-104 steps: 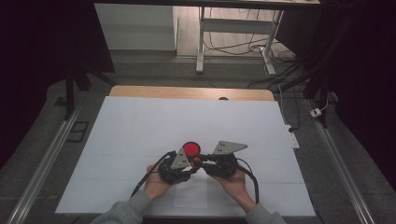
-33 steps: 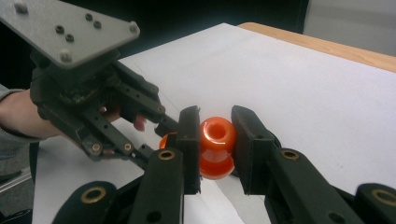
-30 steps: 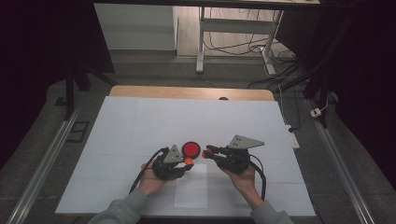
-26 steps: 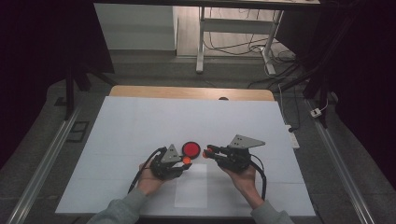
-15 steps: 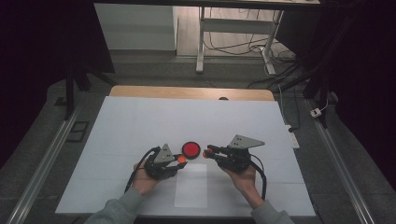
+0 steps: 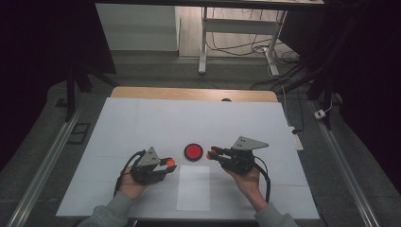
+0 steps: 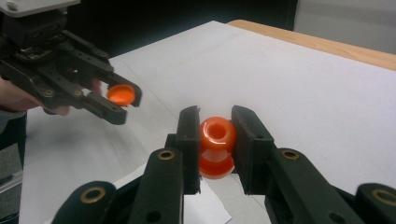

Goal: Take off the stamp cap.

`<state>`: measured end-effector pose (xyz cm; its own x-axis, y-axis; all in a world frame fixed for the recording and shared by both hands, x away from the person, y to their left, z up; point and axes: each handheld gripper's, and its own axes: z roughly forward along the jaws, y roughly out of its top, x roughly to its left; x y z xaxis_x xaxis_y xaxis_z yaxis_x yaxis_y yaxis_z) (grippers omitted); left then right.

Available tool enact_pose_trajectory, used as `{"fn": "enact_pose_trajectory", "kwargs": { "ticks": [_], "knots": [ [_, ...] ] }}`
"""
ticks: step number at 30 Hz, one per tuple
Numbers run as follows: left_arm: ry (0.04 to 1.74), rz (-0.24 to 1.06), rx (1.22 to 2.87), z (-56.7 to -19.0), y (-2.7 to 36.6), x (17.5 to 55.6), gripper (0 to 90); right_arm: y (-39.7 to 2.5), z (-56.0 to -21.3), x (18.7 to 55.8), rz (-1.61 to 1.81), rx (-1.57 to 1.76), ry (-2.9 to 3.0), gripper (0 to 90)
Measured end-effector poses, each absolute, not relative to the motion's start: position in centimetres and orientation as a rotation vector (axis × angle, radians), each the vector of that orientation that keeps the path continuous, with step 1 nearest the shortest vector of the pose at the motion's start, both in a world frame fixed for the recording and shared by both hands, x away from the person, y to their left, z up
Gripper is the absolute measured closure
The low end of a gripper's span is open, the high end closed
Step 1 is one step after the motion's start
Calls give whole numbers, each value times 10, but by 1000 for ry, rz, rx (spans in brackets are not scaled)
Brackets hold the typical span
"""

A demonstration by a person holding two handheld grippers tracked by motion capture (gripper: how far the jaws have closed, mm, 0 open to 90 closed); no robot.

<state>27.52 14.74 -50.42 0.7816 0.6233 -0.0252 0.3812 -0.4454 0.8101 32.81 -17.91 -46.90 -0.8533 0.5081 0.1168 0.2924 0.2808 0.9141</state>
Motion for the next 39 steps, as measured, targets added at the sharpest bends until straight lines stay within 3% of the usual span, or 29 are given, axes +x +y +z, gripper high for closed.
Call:
{"fn": "enact_pose_trajectory", "kwargs": {
  "ticks": [23, 39],
  "knots": [
    [920, 378, 1999, -509, 215, 246, 649, -176, -473, 328, 1613, 755, 2363, 723],
    [924, 369, 2003, -510, 219, 246, 648, -175, -472, 328, 1618, 769, 2357, 723]
  ]
}}
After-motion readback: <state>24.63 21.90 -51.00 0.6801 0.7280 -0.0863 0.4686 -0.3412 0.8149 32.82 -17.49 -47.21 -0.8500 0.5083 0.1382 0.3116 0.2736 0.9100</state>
